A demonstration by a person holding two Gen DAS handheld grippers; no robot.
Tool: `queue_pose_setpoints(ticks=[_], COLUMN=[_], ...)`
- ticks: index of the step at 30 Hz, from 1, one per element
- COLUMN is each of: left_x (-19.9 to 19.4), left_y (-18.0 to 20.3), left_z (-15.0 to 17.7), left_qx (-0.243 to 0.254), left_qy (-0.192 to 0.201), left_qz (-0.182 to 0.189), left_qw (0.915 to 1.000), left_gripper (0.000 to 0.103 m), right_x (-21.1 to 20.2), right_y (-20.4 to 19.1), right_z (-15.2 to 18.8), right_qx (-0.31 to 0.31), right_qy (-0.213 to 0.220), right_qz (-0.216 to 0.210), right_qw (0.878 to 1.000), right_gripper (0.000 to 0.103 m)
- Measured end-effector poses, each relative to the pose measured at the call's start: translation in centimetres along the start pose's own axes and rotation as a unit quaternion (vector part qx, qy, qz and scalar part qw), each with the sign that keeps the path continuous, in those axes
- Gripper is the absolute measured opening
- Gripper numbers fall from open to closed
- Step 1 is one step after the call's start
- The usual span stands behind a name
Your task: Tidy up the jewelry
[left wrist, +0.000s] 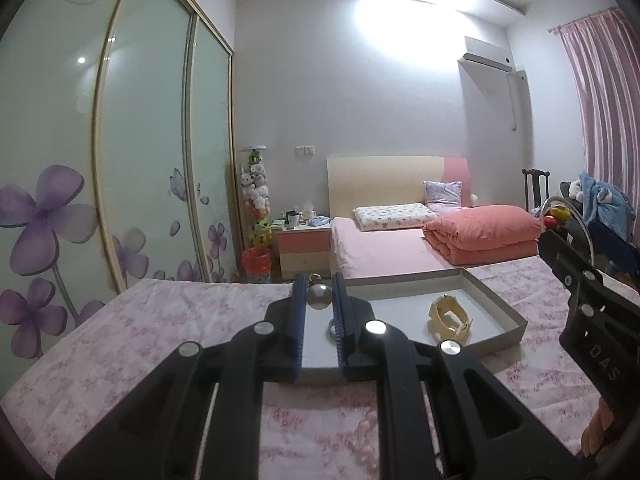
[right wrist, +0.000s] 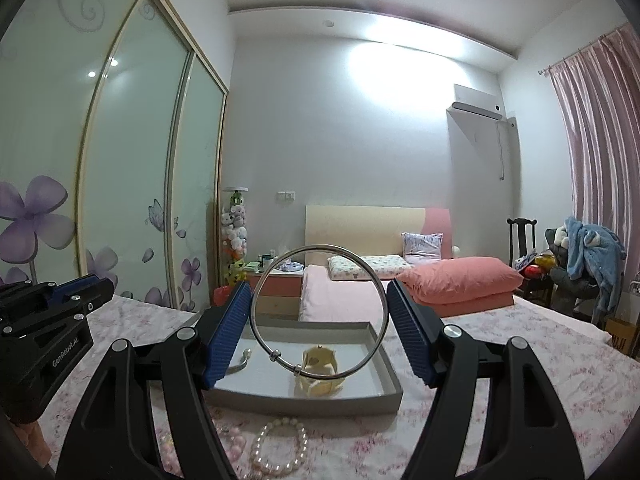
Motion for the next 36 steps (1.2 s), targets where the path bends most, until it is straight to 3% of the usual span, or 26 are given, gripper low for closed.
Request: queue_pose_setpoints(ticks=[4,11,17,23,25,27,36], left_x=[3.3,11.6,16.9,19.9,20.5,20.3,14.6], left_y=[-0.1,0.4,1.6,2.1,1.8,1.5,-3.1], left_z=[-0.7,-0.7,0.8,1.5,1.6,1.5,0.8], left_qx=[-0.010,-0.029,-0.031,-0.034,-0.044,-0.057,-0.078], left_qy=[-0.028,-0.110,-0.177,-0.218,-0.228,-0.232,-0.208], left_qz=[0.015,0.040,0.066,0.089,0.094,0.100,0.090], left_qw=[0.9994,0.9927,0.9816,0.9714,0.9681,0.9659,0.9709], left_gripper=[0.014,0.014,0.014,0.016,0.030,0.035,0.038], right_x=[3.1,9.9,15.5,18.3,18.5,18.3,11.6], right_y=[0.7,1.8,2.8,3.0,3.1,3.5,5.1], right_z=[-0.1,1.5,3.8,4.5,4.7,4.5,1.0], right_qx=[0.008,0.033,0.081,0.120,0.127,0.133,0.132], right_qy=[-0.028,-0.120,-0.230,-0.289,-0.299,-0.297,-0.235], right_qz=[-0.011,-0.027,-0.044,-0.068,-0.080,-0.088,-0.097], right_qw=[1.000,0.992,0.969,0.947,0.943,0.941,0.958], right_gripper=[0.070,0.070,0.070,0.070,0.070,0.072,0.075])
Point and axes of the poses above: each gripper's, at about its wrist camera, not at the fingertips, and x roughly the way its jaws point, y to its right, z to its underside, the point moved 1 cm from there along x, roughly the way its jaws point, and after that the axes turned 6 degrees about -y, right-handed, at the moved point
